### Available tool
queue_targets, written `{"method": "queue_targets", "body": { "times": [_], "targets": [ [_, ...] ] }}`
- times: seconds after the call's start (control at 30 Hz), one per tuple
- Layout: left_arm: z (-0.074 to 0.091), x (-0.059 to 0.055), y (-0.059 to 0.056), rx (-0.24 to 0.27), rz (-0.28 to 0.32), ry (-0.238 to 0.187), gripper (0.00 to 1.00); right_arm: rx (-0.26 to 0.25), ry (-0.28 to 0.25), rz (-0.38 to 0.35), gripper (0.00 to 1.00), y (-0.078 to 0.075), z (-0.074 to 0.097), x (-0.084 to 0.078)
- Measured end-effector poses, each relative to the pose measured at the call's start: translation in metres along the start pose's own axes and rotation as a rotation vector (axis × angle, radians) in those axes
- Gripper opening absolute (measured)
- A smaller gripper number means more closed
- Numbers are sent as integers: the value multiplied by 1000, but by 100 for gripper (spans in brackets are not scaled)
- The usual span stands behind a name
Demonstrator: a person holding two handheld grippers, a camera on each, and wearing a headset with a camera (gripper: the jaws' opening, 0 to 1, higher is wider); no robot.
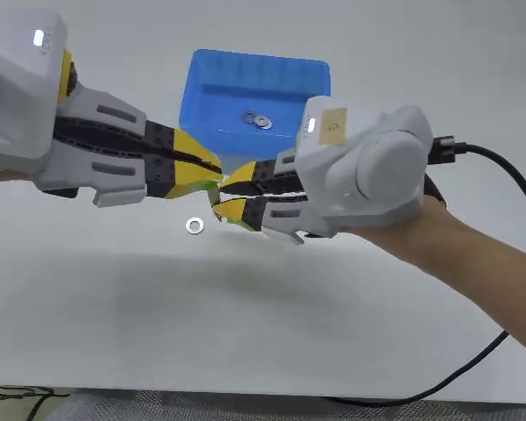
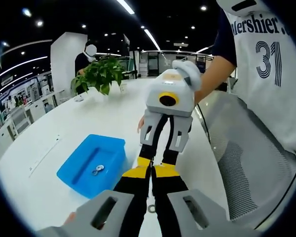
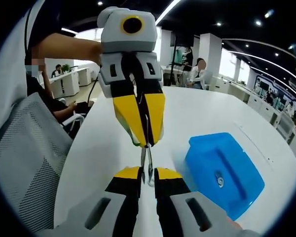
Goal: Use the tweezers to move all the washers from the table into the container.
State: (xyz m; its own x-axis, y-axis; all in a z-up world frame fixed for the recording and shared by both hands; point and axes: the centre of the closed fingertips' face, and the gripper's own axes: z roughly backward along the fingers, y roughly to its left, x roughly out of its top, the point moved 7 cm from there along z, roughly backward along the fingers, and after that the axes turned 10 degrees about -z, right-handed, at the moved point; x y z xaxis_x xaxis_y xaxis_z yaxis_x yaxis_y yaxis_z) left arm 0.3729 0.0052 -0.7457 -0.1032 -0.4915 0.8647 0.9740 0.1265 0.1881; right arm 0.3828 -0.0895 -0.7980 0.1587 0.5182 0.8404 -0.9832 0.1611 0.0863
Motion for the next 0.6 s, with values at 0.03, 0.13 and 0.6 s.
{"method": "queue_targets", "body": {
  "times": [0.03, 0.13, 0.6],
  "targets": [
    [-1, 0, 0, -1, 0, -2, 6, -2, 0, -2, 12, -1, 0, -1],
    [-2, -2, 1, -4, 3, 0, 6, -1, 3, -6, 12, -1, -1, -2],
    [-1, -3, 0, 12, -11, -1, 5, 9, 8, -8, 12, 0, -5, -5]
  ]
}}
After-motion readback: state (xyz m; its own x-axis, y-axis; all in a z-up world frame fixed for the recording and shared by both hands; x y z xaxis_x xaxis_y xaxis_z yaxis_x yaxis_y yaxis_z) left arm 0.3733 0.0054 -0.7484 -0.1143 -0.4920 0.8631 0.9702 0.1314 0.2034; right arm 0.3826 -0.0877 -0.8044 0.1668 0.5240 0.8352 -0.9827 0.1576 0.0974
